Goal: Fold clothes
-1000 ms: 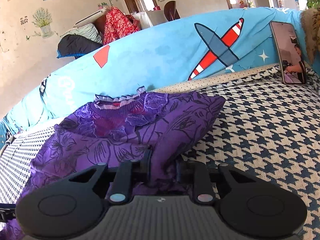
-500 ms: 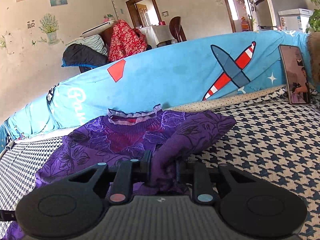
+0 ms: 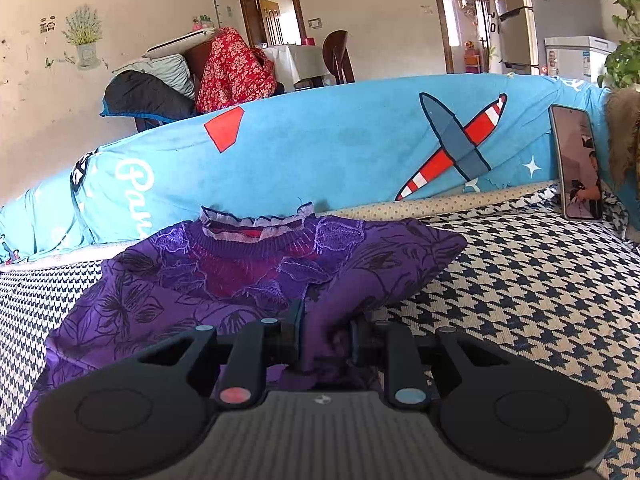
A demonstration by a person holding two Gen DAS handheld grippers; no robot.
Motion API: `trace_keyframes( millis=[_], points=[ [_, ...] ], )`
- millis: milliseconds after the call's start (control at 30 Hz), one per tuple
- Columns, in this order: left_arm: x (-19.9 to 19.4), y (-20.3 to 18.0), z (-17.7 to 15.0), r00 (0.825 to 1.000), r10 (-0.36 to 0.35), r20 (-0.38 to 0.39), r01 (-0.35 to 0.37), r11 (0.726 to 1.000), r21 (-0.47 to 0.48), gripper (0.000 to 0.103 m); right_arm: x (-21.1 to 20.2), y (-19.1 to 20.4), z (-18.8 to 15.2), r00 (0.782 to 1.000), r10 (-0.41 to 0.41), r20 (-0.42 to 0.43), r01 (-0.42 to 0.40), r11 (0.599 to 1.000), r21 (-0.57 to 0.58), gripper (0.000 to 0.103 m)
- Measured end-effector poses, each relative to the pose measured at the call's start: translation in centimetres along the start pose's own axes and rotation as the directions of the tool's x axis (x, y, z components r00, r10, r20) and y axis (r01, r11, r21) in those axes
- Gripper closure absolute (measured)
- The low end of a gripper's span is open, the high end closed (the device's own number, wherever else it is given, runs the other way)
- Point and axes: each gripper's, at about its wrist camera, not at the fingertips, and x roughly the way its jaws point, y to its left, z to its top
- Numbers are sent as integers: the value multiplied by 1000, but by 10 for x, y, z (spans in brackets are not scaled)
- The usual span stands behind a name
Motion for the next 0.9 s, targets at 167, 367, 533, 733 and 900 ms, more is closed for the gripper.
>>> trace_keyframes(
  millis=[167, 367, 533, 733, 900],
  points=[
    [-6, 19, 2, 1000, -8, -4, 8, 999, -38, 0, 5, 26, 12, 1000, 19, -1, -19, 1000, 8, 82],
    [-19, 41, 5, 1000, -23, 15, 24, 996, -88, 0, 22, 96, 28, 994, 107, 15, -106, 993, -48, 82],
    [-24, 62, 12, 999, -31, 23, 34, 987, -156, 0, 51, 169, 25, 982, 189, -5, -188, 972, -140, 82],
    [-29, 80, 20, 999, -37, 40, 45, 972, -231, 0, 95, 248, 6, 962, 260, -81, -273, 929, -249, 77],
    [-29, 84, 21, 998, -54, 41, 62, 966, -249, 0, 99, 249, -10, 944, 301, -134, -326, 913, -246, 66]
  ],
)
